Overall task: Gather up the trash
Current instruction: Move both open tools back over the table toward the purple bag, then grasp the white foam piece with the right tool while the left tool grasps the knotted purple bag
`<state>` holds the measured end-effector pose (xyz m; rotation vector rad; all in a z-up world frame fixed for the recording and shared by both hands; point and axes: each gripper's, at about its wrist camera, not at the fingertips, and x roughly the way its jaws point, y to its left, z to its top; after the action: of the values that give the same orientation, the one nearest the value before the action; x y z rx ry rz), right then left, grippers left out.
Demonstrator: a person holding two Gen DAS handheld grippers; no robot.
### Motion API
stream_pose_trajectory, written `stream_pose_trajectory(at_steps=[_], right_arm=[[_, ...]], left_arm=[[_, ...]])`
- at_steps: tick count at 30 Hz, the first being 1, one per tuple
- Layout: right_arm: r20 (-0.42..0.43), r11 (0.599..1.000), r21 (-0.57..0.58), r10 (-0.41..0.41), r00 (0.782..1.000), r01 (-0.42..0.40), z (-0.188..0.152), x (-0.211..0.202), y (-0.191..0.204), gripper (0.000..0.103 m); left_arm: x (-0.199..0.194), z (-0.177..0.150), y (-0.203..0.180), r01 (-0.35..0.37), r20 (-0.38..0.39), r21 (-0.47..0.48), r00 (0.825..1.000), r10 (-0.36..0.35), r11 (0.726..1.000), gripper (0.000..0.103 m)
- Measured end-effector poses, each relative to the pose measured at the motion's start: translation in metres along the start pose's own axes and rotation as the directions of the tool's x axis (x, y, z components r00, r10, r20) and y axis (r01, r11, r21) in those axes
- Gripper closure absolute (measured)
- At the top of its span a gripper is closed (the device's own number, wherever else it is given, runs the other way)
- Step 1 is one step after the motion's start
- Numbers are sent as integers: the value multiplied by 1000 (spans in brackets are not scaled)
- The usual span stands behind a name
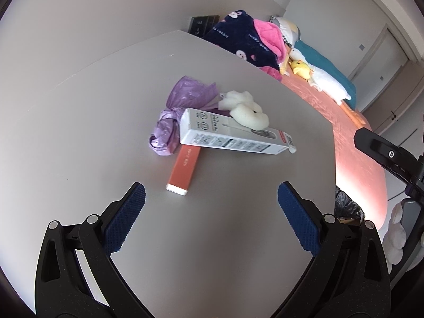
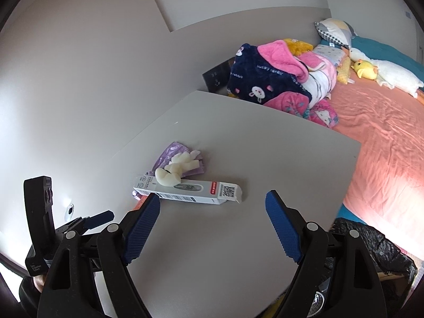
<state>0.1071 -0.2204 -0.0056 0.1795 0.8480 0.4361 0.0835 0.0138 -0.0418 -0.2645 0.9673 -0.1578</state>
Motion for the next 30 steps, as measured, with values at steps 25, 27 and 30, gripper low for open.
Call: stream_pose_trajectory(at_steps=[25,27,30], right_arm=[[-108,997,-33,64,992,-68,19,87,40,40],[-115,997,-35,59,992,-63,19,94,41,41],[-133,998,-24,57,989,-60,19,105,39,48]], left_arm=[[8,22,59,-29,31,-44,999,30,999,51],[12,24,60,-27,26,-38,999,28,999,51],[20,26,63,-25,13,-37,1000,26,999,51]])
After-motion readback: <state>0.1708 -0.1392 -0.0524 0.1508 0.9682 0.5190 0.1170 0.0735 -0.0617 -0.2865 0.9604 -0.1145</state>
